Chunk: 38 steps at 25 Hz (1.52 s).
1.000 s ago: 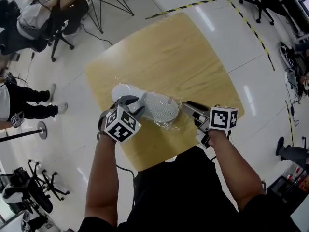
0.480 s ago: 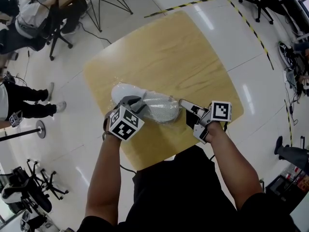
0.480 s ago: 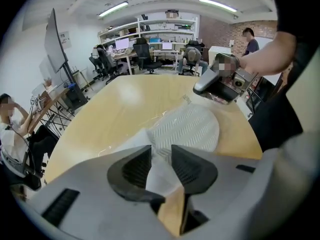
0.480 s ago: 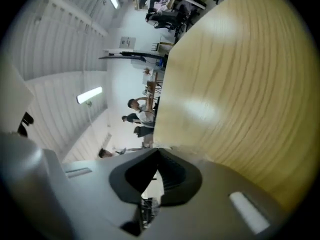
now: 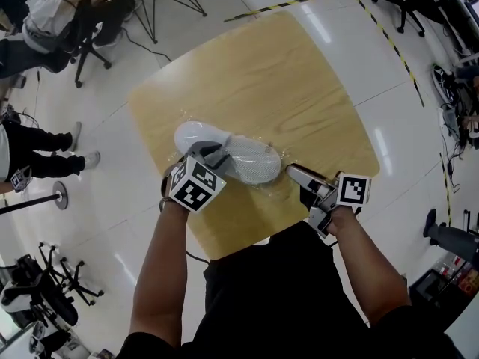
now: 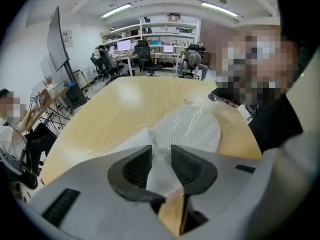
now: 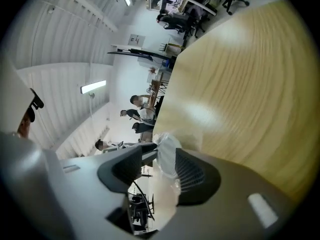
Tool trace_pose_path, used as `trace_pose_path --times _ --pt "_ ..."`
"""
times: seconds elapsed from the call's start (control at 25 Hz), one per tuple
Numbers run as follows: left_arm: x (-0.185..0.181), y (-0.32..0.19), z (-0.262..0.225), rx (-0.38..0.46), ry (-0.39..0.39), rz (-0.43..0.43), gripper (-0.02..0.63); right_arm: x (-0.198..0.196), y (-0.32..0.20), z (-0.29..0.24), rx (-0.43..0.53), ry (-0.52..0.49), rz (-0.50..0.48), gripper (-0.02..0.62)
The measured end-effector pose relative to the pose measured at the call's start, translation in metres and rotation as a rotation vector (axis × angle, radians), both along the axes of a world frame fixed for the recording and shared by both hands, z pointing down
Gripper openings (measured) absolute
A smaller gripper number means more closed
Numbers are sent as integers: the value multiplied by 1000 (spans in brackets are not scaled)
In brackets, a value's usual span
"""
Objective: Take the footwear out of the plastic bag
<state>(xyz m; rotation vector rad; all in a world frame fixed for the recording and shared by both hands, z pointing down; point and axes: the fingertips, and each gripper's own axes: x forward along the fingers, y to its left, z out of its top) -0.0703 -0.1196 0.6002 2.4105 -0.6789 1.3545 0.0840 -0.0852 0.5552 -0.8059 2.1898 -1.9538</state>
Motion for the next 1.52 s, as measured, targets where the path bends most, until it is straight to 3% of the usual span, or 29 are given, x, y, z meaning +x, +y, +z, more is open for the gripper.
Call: trace_pose_path --times 0.24,0.32,0.44,0.68,0.8,1.04,1.16,1.36,1.44,1.52 --pt "1 0 1 12 -18 10 126 -41 17 15 -85 159 -57 215" --pt "2 0 1 11 -26 9 124 -48 26 24 -121 141 -88 158" --pt "-1 -2 1 9 -28 -6 123 -47 32 20 -97 50 -83 2" --pt "-4 3 -1 -24 31 -30 129 -56 41 -14 55 -204 -118 0" --pt "-5 5 -4 -33 45 -25 123 -59 41 -27 127 -266 -153 0" --pt "0 21 -20 -56 93 -34 94 -29 39 -17 125 -159 -147 2" --pt "7 35 -25 -87 100 17 94 -12 33 -16 115 -136 -149 2" --pt "13 51 -26 -105 48 109 87 -2 31 -14 133 -64 -201 3" --pt "16 52 -31 -79 24 171 112 3 27 -14 146 -28 -192 35" --pt "23 50 -41 -31 13 232 146 11 22 -15 174 47 -185 111"
